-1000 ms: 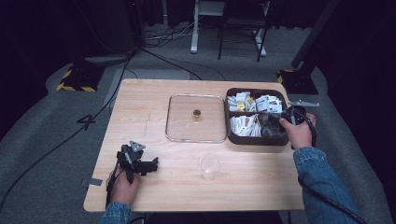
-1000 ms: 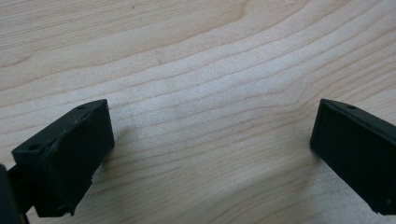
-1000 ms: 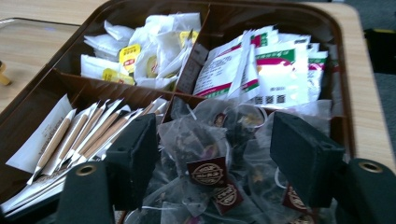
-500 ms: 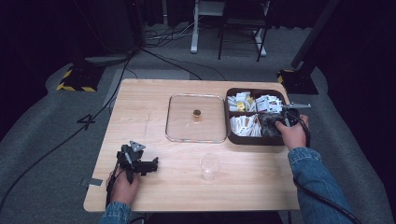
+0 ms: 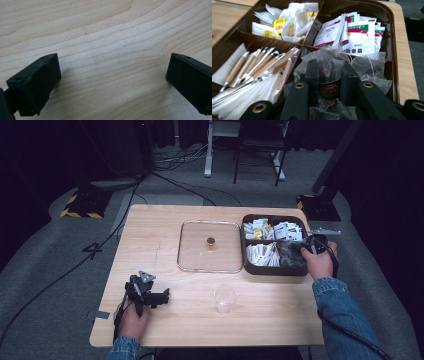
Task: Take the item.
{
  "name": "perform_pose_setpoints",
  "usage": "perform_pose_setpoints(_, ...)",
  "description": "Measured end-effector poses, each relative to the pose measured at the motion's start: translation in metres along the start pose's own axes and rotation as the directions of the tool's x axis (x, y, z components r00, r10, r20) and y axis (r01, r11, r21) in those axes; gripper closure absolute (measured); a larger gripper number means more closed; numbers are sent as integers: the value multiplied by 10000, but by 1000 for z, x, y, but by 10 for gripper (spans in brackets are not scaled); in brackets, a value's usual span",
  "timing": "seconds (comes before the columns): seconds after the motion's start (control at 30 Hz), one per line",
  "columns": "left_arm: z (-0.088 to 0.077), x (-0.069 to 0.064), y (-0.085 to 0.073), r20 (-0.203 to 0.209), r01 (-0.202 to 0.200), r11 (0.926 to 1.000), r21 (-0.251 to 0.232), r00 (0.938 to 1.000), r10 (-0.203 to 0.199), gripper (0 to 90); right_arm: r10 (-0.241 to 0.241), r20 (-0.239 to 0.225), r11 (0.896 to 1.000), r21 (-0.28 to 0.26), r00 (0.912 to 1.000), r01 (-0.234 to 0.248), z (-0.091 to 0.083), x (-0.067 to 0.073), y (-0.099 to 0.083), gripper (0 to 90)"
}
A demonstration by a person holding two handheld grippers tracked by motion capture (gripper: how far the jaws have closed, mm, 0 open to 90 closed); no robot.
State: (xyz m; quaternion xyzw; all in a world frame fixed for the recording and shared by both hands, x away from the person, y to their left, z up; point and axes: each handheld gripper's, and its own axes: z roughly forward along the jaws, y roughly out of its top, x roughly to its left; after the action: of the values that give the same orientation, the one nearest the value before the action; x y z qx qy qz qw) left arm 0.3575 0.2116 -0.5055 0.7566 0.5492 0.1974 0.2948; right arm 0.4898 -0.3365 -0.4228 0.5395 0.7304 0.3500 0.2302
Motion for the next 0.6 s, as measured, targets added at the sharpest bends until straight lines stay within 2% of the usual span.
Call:
perform_pose_setpoints(0.2, 0, 0, 0, -3, -4, 10000, 7, 10000, 4, 0, 7, -365, 9989, -467, 9993, -24, -13, 5, 5, 720)
perform_pose_setpoints(0.3, 0, 0, 0, 2, 1, 10000, -1, 10000, -1, 0, -138, -598, 9971, -751, 9981, 93, -22, 10, 8, 718)
perform_pose_setpoints(0.47, 0, 0, 0, 2, -5, 10000, 1, 10000, 5, 0, -320, -1067, 9945, -1031, 9938, 210, -36, 19, 10, 713)
perform_pose_setpoints(0.6, 0, 0, 0, -12, -11, 10000, -6, 10000, 11, 0, -478, -1542, 9910, -1312, 9869, 275, -48, 28, 10, 712)
